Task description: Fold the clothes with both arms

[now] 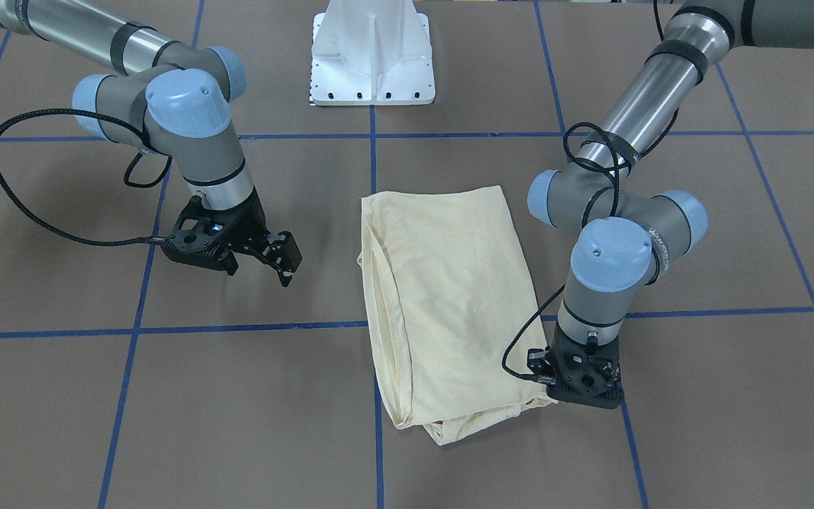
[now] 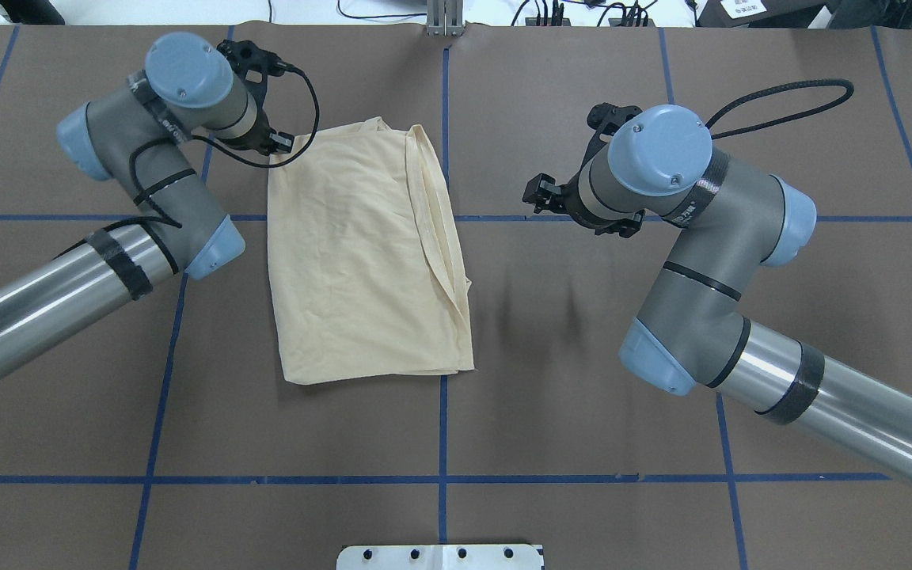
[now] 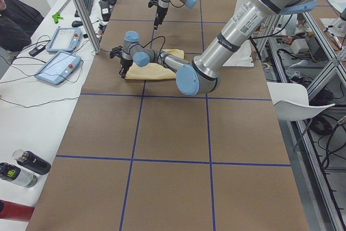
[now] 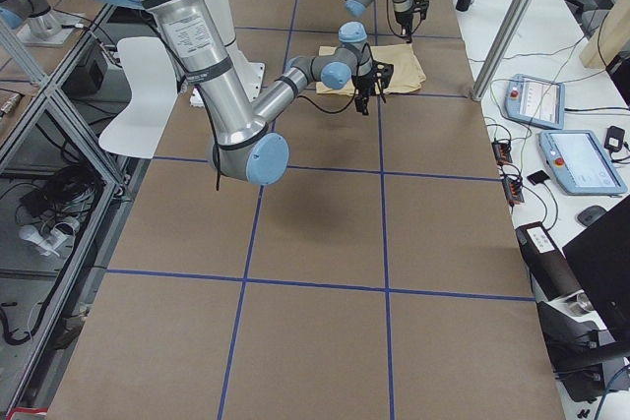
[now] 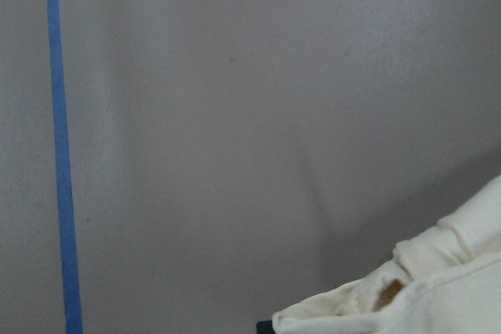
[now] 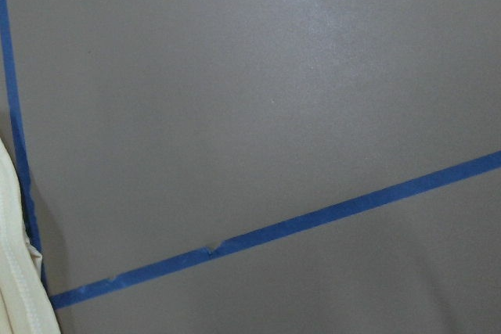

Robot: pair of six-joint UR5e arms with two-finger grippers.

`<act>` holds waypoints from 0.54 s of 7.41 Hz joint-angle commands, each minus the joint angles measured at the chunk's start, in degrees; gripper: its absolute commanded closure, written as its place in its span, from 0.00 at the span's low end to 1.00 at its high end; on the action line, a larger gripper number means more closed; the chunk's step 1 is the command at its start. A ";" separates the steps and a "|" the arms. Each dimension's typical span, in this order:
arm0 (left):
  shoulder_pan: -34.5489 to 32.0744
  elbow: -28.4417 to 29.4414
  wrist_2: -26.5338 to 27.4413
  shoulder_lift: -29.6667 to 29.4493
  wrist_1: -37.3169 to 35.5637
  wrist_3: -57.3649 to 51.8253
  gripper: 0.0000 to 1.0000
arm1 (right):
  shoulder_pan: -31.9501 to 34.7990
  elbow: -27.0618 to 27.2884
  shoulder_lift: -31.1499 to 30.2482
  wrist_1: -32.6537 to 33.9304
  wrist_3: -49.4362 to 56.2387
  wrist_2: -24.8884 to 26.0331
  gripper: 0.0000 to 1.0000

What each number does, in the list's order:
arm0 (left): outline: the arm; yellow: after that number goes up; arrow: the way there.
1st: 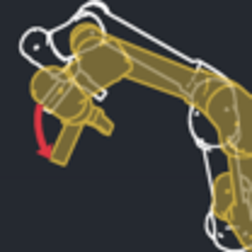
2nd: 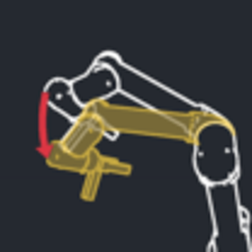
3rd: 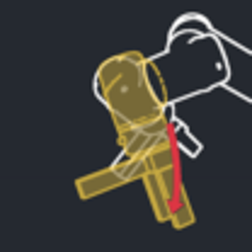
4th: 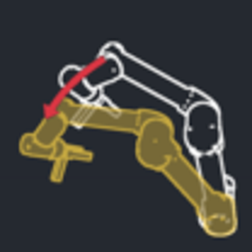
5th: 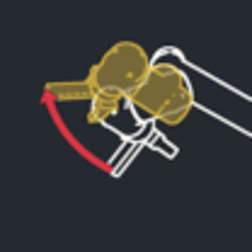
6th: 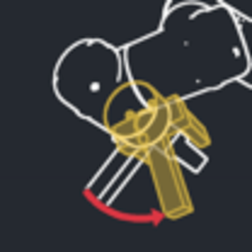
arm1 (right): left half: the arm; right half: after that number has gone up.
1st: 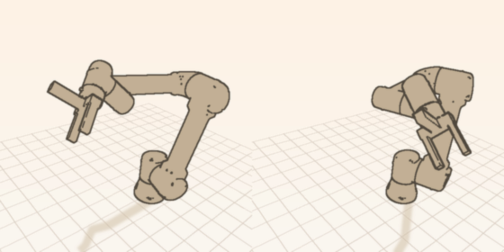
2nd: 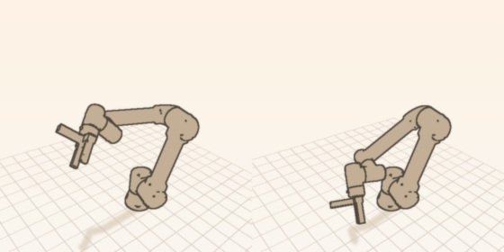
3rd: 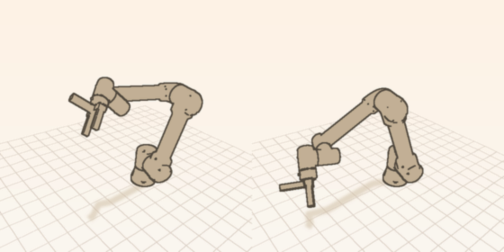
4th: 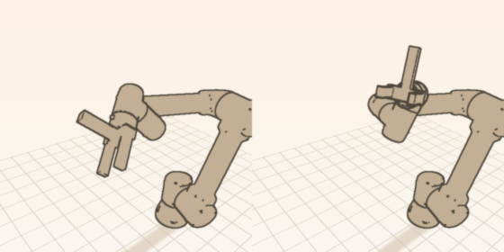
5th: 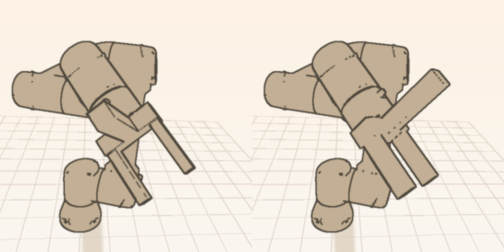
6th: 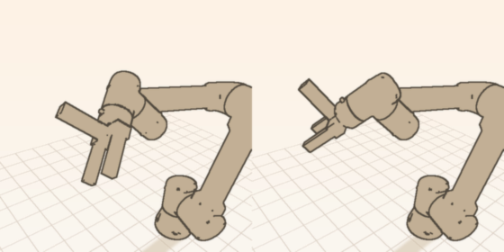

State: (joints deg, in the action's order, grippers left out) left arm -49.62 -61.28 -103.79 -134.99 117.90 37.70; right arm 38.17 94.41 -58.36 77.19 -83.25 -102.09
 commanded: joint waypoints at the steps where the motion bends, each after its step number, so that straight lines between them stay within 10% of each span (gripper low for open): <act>1: -0.57 -6.08 -4.81 4.53 1.71 -2.02 0.00 | -0.46 -0.27 0.70 0.06 -0.24 0.31 0.00; 4: -0.57 -18.06 -9.42 11.67 1.01 0.86 0.00 | -4.40 -6.22 8.67 0.24 -4.80 3.98 0.00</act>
State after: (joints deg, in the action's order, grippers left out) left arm -50.26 -75.09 -112.26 -125.78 119.11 36.80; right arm 35.78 91.68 -53.79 77.33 -85.73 -100.05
